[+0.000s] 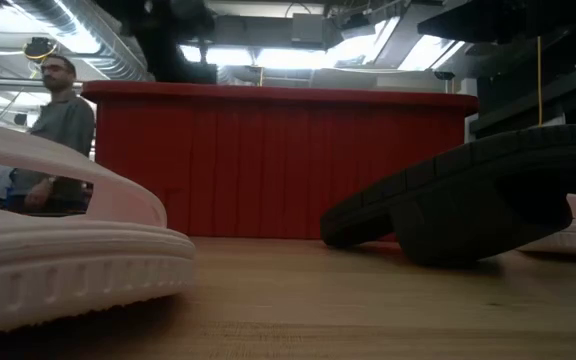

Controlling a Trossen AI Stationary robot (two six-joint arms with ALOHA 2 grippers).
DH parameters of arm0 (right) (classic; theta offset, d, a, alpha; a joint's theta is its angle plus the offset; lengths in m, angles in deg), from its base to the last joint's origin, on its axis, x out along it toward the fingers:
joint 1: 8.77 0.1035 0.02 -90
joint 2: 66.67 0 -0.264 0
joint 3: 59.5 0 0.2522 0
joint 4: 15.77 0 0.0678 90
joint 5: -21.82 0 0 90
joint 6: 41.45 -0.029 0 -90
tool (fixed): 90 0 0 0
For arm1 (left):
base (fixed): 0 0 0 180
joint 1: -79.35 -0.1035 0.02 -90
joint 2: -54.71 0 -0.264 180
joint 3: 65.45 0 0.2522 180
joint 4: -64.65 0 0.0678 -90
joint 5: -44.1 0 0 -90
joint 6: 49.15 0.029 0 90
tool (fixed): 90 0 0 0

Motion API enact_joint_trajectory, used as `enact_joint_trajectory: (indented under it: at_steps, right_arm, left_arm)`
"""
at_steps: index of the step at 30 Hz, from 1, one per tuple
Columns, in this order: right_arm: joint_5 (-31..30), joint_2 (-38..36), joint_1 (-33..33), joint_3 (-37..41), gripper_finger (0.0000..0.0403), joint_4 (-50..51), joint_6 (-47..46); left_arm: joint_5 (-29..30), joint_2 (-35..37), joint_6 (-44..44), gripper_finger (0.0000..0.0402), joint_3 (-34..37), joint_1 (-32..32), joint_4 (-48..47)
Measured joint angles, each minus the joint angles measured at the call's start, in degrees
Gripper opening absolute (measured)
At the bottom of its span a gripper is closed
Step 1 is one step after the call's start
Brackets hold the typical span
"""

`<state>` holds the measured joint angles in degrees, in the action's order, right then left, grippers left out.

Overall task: Pick and place slides into bin
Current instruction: Put the black slide into the red container

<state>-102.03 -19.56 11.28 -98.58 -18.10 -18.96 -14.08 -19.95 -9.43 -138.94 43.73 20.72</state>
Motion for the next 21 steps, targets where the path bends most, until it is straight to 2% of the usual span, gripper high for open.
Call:
enact_joint_trajectory:
  at_steps: [6, 9, 18, 21]
  right_arm:
    - [0.0, 0.0, -0.04, 0.0, 0.002, 0.02, 0.05]
    - [0.0, 0.0, -0.82, 0.0, 0.002, 0.03, 0.12]
    - [-0.04, -0.01, -6.77, 0.0, 0.0021, 0.07, 0.52]
    - [-1.8, 0.0, -9.67, 0.0, 0.0021, 0.1, -0.6]
  left_arm:
    - [-0.17, 7.55, 0.0, 0.0036, -0.05, 1.96, 0.39]
    - [-3.09, 9.8, 0.02, 0.0007, -0.07, 2.21, 0.47]
    - [-6.29, 11.57, -3.21, 0.0002, -0.11, 2.21, 2.1]
    - [-8.14, 11.4, -6.19, 0.0001, -0.11, 2.21, 2.07]
